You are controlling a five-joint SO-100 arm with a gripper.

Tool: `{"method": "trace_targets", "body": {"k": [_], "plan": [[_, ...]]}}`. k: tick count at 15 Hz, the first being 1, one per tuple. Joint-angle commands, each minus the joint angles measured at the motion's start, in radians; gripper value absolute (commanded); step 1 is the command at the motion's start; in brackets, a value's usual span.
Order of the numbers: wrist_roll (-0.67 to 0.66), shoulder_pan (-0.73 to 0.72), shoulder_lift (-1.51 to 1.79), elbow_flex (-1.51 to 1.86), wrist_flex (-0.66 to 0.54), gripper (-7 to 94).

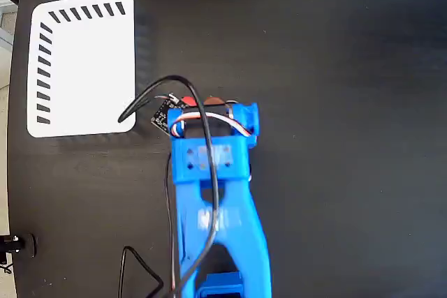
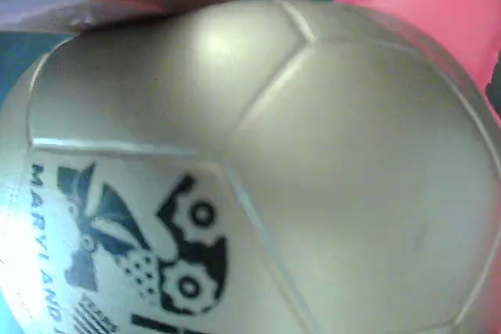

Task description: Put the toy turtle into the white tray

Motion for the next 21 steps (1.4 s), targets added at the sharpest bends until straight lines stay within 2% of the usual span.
{"method": "trace_targets", "body": {"k": [1, 5, 8, 11, 17, 21], "plan": [[-0.005, -0.025, 0.152, -0.215, 0.14, 0], [-0.014, -0.112, 0.144, -0.434, 0.172, 0], [-0.049, -0.192, -0.008, -0.698, 0.196, 0], [-0.106, -0.276, -0.253, -1.051, 0.307, 0], [-0.146, -0.411, -0.591, -1.361, 0.305, 0], [-0.149, -0.463, -0.715, -1.459, 0.244, 0]]}}
